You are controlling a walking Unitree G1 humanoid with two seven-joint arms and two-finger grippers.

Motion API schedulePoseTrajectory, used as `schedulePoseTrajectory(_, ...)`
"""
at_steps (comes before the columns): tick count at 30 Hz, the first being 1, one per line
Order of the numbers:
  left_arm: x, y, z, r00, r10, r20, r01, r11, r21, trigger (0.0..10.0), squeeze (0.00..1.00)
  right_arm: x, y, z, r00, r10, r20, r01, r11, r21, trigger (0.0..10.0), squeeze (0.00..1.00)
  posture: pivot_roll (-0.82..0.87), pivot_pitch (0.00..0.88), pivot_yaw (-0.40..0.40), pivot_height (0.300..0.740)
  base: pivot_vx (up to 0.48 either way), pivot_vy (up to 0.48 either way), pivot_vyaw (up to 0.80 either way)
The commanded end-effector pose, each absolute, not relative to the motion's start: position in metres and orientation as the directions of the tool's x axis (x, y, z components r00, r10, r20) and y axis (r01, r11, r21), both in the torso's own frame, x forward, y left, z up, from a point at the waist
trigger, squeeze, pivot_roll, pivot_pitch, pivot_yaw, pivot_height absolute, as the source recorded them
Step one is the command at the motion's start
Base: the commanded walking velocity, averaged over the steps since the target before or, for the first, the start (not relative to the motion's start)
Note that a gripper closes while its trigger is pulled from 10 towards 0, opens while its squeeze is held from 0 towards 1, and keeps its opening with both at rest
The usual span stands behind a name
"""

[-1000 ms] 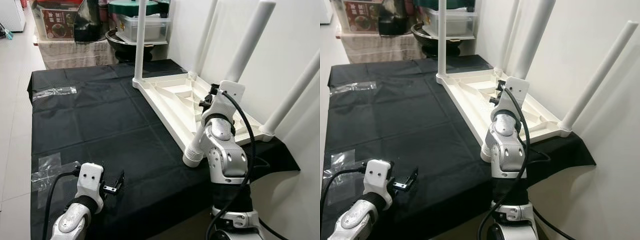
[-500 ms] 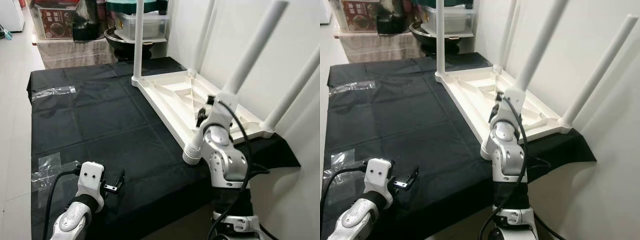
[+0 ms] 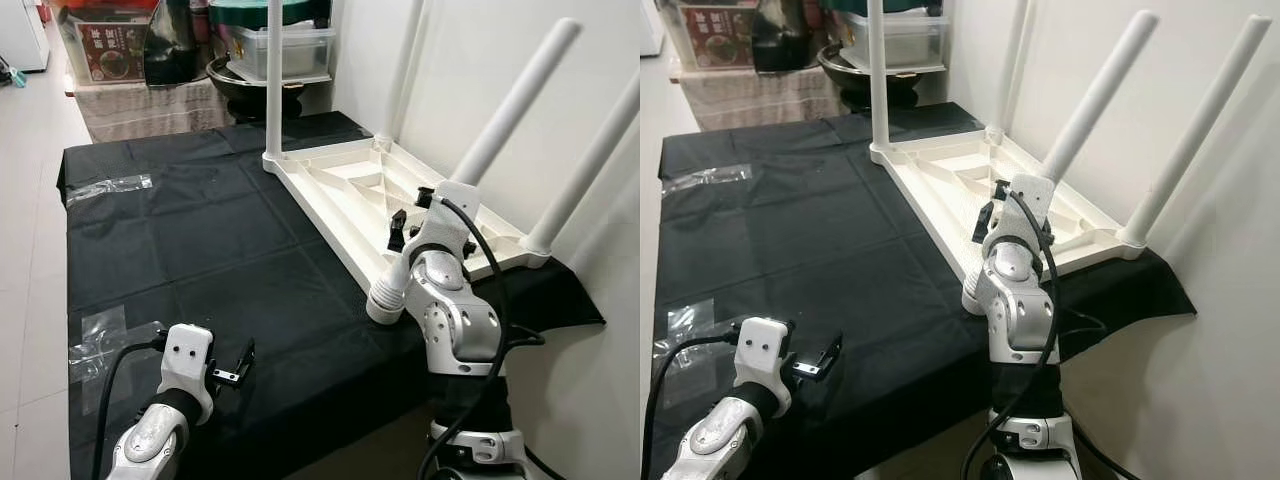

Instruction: Building children table

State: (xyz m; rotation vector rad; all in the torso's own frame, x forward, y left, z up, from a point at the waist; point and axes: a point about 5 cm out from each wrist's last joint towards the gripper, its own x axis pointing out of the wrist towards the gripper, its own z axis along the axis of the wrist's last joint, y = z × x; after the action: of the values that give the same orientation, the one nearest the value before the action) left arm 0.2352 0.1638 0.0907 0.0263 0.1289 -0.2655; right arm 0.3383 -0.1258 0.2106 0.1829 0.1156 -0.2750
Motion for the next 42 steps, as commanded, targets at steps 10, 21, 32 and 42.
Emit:
schedulePoseTrajectory(10,0.235,0.165,0.087,0.958,-0.249,-0.142,0.253,0.967,0.017,10.0,0.00,0.337,-0.121,0.192,0.946,-0.214,-0.244,0.274,0.929,0.250,0.0,0.00,0.07,0.000,-0.106,0.740,0.000,0.000,0.00)
schedulePoseTrajectory(21,0.238,0.168,0.093,0.965,-0.238,-0.111,0.241,0.970,0.020,10.0,0.00,0.346,-0.121,0.200,0.968,-0.138,-0.211,0.194,0.942,0.274,0.0,0.00,0.07,0.000,-0.106,0.740,0.000,0.000,0.00)
schedulePoseTrajectory(32,0.245,0.168,0.110,0.973,-0.230,-0.024,0.230,0.973,0.015,10.0,0.00,0.349,-0.116,0.210,0.985,-0.073,-0.159,0.111,0.964,0.242,10.0,1.00,0.07,0.000,-0.098,0.740,0.022,-0.026,0.00)
schedulePoseTrajectory(42,0.245,0.167,0.113,0.972,-0.236,-0.010,0.236,0.972,0.017,10.0,0.00,0.348,-0.111,0.223,0.998,0.004,-0.058,0.010,0.974,0.228,10.0,1.00,0.07,0.000,-0.092,0.740,0.270,-0.380,0.00)
